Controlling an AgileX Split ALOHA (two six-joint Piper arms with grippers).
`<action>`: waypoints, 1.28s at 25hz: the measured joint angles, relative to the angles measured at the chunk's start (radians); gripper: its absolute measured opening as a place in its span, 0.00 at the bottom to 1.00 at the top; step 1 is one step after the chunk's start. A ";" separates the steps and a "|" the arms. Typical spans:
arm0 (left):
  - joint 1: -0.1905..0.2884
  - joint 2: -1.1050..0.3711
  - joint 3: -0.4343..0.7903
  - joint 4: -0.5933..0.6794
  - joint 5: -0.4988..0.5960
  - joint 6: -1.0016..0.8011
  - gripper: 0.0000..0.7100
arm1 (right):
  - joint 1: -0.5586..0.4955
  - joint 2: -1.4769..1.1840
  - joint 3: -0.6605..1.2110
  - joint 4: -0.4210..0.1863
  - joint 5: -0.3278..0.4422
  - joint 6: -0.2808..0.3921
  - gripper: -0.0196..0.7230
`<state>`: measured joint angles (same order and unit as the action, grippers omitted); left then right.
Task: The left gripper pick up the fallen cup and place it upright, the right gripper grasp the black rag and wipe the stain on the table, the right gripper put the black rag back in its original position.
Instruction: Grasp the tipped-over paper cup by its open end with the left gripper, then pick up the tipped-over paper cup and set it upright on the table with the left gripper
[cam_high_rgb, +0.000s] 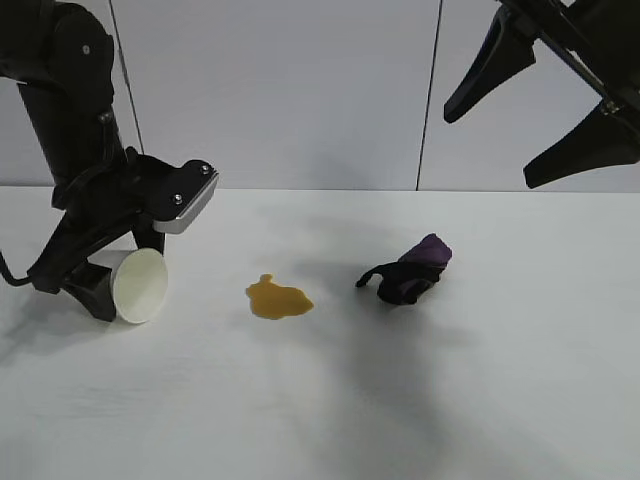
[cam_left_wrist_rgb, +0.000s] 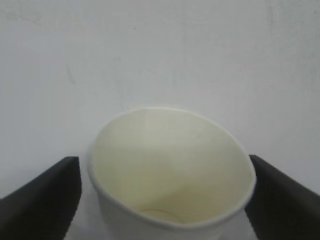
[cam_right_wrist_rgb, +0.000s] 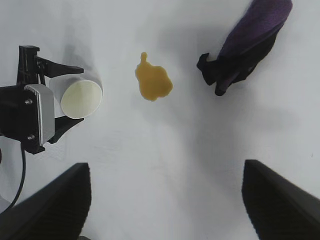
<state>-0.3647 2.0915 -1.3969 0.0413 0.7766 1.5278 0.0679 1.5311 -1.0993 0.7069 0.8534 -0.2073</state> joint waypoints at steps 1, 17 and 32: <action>0.000 0.000 0.000 0.000 0.000 -0.001 0.71 | 0.000 0.000 0.000 0.000 0.000 0.000 0.79; 0.007 -0.023 -0.005 -0.093 -0.048 -0.105 0.55 | 0.000 0.000 0.000 0.000 -0.011 0.000 0.79; 0.225 -0.094 -0.051 -0.959 -0.042 0.153 0.55 | 0.000 0.000 0.000 0.000 -0.015 0.000 0.79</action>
<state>-0.1393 1.9971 -1.4482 -0.9177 0.7345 1.6803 0.0679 1.5311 -1.0993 0.7069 0.8386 -0.2073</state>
